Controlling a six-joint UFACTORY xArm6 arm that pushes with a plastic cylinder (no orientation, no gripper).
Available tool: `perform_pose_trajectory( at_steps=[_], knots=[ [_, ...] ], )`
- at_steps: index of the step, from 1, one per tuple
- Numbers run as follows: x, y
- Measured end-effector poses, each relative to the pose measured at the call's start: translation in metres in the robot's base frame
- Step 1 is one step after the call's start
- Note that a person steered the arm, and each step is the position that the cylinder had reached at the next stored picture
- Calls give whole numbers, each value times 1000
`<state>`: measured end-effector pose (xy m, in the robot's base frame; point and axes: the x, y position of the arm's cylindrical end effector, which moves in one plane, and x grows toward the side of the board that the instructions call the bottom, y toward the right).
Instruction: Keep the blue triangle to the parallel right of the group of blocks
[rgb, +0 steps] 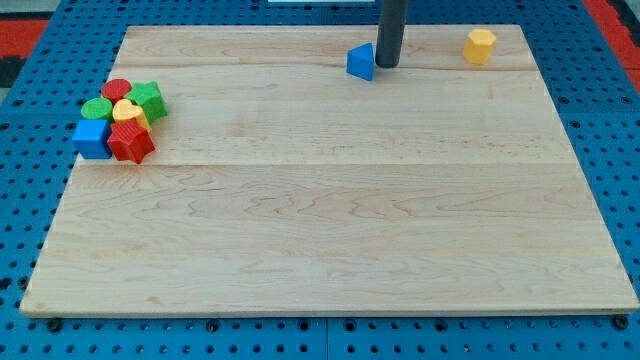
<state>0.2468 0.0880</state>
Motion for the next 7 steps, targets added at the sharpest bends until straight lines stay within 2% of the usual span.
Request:
perform_pose_trajectory(
  at_steps=[1, 2, 3, 4, 6, 7],
  knots=[
    [-26, -20],
    [20, -49],
    [90, -64],
    [90, -65],
    [25, -45],
    [39, -23]
  ],
)
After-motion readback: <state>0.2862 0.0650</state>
